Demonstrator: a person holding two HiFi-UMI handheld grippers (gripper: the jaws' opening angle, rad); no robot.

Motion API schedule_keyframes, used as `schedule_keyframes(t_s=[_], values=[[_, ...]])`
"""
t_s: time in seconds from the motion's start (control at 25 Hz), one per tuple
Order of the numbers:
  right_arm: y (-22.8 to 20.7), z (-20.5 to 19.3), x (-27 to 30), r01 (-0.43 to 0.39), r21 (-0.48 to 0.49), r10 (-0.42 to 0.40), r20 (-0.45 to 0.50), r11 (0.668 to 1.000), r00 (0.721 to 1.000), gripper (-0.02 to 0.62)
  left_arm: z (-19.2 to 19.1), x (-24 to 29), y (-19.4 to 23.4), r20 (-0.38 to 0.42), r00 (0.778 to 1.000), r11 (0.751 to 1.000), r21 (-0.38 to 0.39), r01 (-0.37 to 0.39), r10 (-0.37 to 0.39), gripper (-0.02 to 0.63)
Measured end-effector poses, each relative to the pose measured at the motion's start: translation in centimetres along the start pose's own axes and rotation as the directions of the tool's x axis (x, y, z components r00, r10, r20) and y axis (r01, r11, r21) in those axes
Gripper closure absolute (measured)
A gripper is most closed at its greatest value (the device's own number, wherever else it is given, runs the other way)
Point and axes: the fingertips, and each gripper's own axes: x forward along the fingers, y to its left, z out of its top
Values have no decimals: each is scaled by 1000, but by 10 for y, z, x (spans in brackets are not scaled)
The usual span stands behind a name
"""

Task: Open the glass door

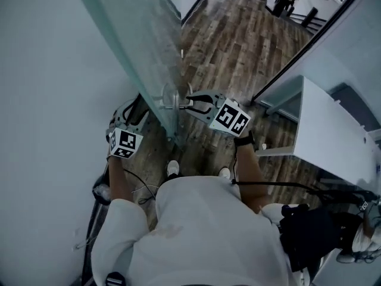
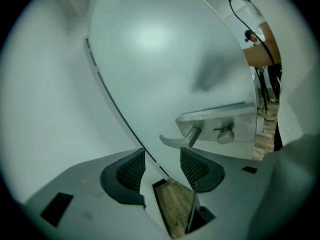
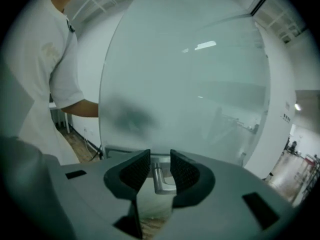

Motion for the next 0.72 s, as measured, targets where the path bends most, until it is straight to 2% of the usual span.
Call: schedule_keyframes(t_s=[0.08,0.16,0.28,0.4,0.56,0.72], values=[[6,-7,19,-22,-56,18,-77,998,997,488,-1,-22,13,27,996,992,-98,-84,87,388],[12,-19,35,-48,-114,30,-156,992,987,488,1,-42,24,42,982,968,-181,-171,182,419],[21,-35,58,-85,-174,38,-255,981,966,488,-10,-74,30,42,948,902,-325,-285,315,490],[26,-33,84,-79,-213,15,-289,974,957,491,-22,-104,30,30,913,828,-435,-355,408,544],[29,-23,115,-85,-264,-9,-336,961,942,504,-27,-134,32,10,875,762,-495,-417,485,548],[31,-16,141,-112,-167,54,-316,980,947,503,-36,-157,31,-23,836,703,-529,-476,549,548]])
